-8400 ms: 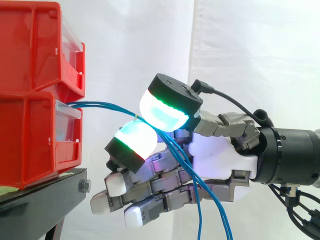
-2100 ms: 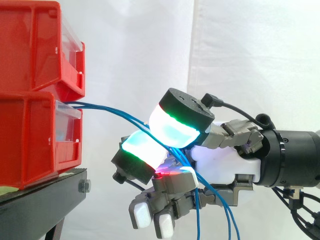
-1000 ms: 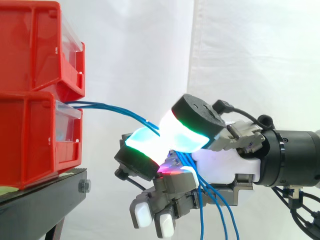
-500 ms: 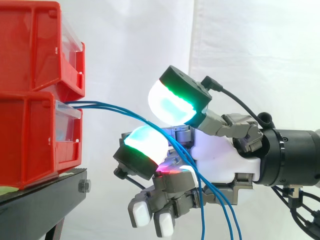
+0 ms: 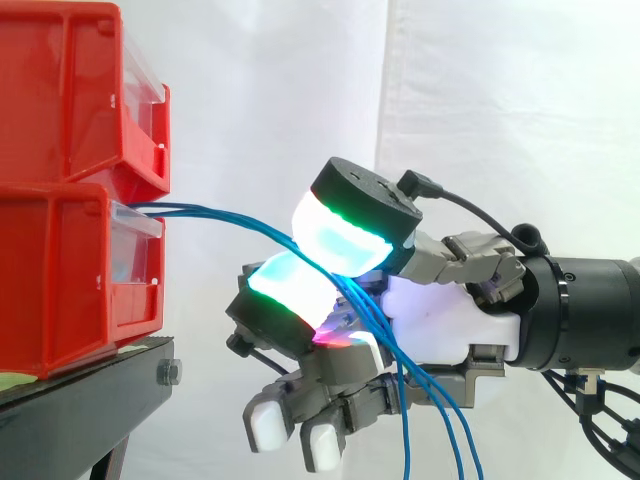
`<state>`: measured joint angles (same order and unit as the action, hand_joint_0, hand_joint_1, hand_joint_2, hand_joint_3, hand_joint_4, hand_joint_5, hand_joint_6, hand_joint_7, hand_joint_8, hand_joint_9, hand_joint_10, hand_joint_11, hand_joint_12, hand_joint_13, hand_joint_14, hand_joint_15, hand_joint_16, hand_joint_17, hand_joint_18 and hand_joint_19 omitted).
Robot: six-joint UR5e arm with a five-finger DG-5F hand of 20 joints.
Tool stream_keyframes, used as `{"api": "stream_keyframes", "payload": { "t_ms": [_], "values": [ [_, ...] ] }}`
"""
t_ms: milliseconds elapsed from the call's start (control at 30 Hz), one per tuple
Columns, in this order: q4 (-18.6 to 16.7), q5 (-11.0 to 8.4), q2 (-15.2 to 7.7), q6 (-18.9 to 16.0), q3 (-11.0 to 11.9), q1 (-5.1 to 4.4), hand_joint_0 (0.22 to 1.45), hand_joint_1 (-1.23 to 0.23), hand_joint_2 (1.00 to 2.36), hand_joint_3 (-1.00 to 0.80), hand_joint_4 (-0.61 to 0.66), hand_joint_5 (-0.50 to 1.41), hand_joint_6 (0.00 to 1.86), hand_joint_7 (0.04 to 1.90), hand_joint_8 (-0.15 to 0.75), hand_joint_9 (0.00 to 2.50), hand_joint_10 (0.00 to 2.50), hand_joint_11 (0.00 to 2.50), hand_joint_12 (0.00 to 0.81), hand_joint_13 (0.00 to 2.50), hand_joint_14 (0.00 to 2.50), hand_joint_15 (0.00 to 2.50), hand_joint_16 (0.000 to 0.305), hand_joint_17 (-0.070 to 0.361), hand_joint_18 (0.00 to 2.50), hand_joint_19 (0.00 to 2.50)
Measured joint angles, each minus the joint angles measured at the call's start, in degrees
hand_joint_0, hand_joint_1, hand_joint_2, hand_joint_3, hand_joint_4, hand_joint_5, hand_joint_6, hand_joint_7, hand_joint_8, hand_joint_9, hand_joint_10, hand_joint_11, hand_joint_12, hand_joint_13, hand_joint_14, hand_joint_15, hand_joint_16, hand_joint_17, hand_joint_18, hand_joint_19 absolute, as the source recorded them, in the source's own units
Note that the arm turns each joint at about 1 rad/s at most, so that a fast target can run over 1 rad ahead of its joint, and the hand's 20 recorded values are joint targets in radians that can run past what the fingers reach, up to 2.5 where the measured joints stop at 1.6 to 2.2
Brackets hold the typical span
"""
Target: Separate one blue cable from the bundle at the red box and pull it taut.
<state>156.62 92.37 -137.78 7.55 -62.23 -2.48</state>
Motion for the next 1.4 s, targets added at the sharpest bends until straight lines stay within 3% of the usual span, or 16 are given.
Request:
{"api": "stream_keyframes", "payload": {
  "t_ms": [133,267,500,567,633,733,833,933,1000,1200,1400],
  "values": [
    [0.0,0.0,-0.01,0.01,0.0,0.01,0.78,-0.98,1.0,-0.5,-0.09,-0.14,0.9,1.37,0.301,1.11,0.02,1.19,0.343,0.66,0.02,0.52,0.045,0.102,0.7,0.63],
    [0.0,0.0,-0.02,0.01,0.0,0.02,0.63,-1.0,1.0,-0.5,0.02,-0.12,0.89,1.33,0.309,1.14,0.03,1.21,0.343,0.66,0.02,0.53,0.045,0.102,0.69,0.64],
    [0.0,0.01,-0.03,0.01,0.01,0.02,0.5,-1.02,1.0,-0.5,0.02,-0.09,0.89,1.3,0.336,1.18,0.02,1.2,0.364,0.68,0.02,0.53,0.049,0.111,0.71,0.65],
    [0.0,0.0,-0.02,0.01,0.0,0.02,0.44,-0.93,1.0,-0.5,-0.04,-0.08,0.88,1.26,0.341,1.21,0.02,1.08,0.38,0.7,0.02,0.53,0.054,0.12,0.74,0.64],
    [0.0,0.01,0.0,0.01,0.0,0.02,0.4,-0.75,1.0,-0.5,-0.1,-0.06,0.86,1.21,0.35,1.23,0.02,0.98,0.403,0.7,0.02,0.51,0.059,0.133,0.75,0.65],
    [0.03,0.01,-0.02,0.01,0.0,0.02,0.38,-0.64,1.0,-0.5,-0.12,-0.06,0.84,1.11,0.341,1.22,0.02,0.88,0.416,0.69,0.02,0.49,0.062,0.138,0.75,0.66],
    [0.11,0.01,-0.02,0.01,0.0,0.02,0.4,-0.63,1.0,-0.5,-0.13,-0.05,0.81,1.1,0.336,1.21,0.02,0.86,0.408,0.68,0.02,0.49,0.06,0.135,0.73,0.67],
    [0.15,0.01,-0.02,0.01,0.0,0.02,0.55,-0.68,1.0,-0.5,-0.16,-0.05,0.79,1.13,0.285,1.17,0.03,0.88,0.348,0.65,0.02,0.51,0.047,0.106,0.63,0.73],
    [0.17,0.0,-0.02,0.01,0.0,0.02,0.58,-0.7,1.0,-0.5,-0.15,-0.05,0.78,1.18,0.282,1.17,0.03,0.89,0.34,0.65,0.02,0.51,0.046,0.103,0.62,0.73],
    [0.17,-0.05,-0.01,0.06,0.0,0.01,0.6,-0.84,1.01,-0.3,0.0,-0.1,0.83,1.32,0.307,1.13,0.03,0.97,0.352,0.65,0.02,0.52,0.046,0.104,0.63,0.72],
    [0.17,-0.06,-0.02,0.07,0.0,-0.04,0.69,-0.96,1.01,-0.35,0.01,-0.12,0.86,1.36,0.308,1.11,0.03,1.03,0.351,0.64,0.02,0.51,0.047,0.105,0.65,0.68]
  ]
}}
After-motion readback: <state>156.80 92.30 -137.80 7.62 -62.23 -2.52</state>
